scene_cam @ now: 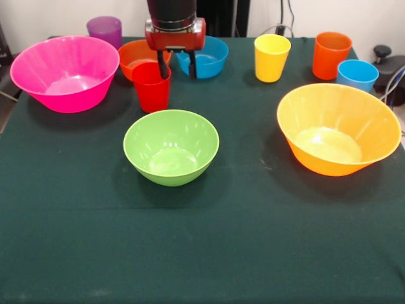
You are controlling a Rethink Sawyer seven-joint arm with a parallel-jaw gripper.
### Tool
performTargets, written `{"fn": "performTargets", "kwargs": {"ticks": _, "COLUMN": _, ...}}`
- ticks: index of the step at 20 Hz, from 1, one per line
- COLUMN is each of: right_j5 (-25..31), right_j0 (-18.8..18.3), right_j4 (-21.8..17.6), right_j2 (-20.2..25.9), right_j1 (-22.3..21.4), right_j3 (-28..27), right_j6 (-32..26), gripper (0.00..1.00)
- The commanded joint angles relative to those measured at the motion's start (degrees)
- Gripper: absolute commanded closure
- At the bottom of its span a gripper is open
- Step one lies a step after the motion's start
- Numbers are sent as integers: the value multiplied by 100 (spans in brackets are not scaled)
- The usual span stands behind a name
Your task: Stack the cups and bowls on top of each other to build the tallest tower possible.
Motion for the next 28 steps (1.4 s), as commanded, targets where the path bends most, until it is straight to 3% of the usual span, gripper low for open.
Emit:
{"fn": "performTargets", "kwargs": {"ticks": 1, "right_j5": -204, "right_j0": 40, "right_j4": -367, "right_j2": -62, "right_j1": -297, "right_j3": 373, "right_j6": 159, "gripper": 0}}
{"fn": "performTargets", "kwargs": {"ticks": 12, "right_j5": 25, "right_j0": 127, "right_j4": -134, "right_j2": -71, "right_j1": -878, "right_j3": 827, "right_j6": 247, "gripper": 0}}
{"fn": "performTargets", "kwargs": {"ticks": 28, "right_j5": -574, "right_j0": 532, "right_j4": -270, "right_j2": -425, "right_j1": -331, "right_j3": 575, "right_j6": 574, "gripper": 0}}
